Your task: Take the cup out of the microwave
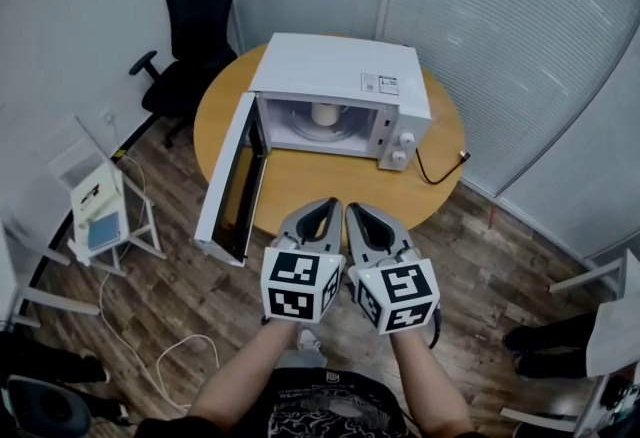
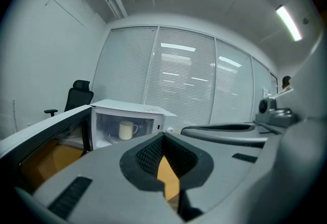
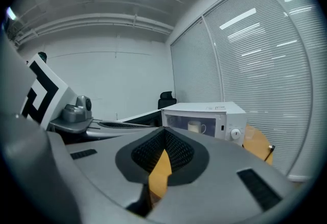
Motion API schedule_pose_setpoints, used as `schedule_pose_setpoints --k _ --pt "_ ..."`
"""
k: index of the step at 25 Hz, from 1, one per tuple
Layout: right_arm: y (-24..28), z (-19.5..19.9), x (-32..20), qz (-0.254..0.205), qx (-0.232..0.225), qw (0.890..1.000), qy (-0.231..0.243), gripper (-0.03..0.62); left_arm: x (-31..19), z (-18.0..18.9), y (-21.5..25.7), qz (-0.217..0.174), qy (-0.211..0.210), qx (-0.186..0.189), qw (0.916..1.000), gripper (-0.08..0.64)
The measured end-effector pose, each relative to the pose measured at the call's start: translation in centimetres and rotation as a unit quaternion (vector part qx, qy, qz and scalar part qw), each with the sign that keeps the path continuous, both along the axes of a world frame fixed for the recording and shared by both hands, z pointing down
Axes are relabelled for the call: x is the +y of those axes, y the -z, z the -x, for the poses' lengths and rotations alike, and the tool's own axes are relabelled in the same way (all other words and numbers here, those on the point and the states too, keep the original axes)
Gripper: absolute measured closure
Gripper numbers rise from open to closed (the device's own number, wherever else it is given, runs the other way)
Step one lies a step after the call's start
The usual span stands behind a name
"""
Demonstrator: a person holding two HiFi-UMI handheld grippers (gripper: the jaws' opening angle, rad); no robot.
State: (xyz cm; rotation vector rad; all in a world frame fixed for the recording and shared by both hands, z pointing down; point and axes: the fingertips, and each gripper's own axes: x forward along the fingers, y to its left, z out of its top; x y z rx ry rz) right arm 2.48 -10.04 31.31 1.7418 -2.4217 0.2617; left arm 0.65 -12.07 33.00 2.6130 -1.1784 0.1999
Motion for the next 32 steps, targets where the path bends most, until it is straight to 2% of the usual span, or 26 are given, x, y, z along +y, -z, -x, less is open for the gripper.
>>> schedule_pose_setpoints --k 10,20,27,32 --pt "-0.2 -1.3 -5.2 -0.002 0.001 1.000 -0.001 0.577 -5.4 -1.3 -1.1 -0.002 0.010 0.004 0.9999 0.554" --pt "-1.0 -4.4 -11.6 -0.010 0.009 0.999 0.049 0.577 -12.1 -4.3 -2.8 -0.029 0.056 0.035 0.9974 0.554" --pt "-2.1 -5.6 -14.7 -0.020 0.013 0.997 0.079 0.577 -16.2 -4.9 -5.1 -0.049 0.107 0.034 0.9924 0.554" --pt "-3.7 -5.3 -15.5 -0.014 0.018 0.995 0.098 0.577 -18.4 -5.1 -7.4 -0.041 0.115 0.027 0.9921 0.551"
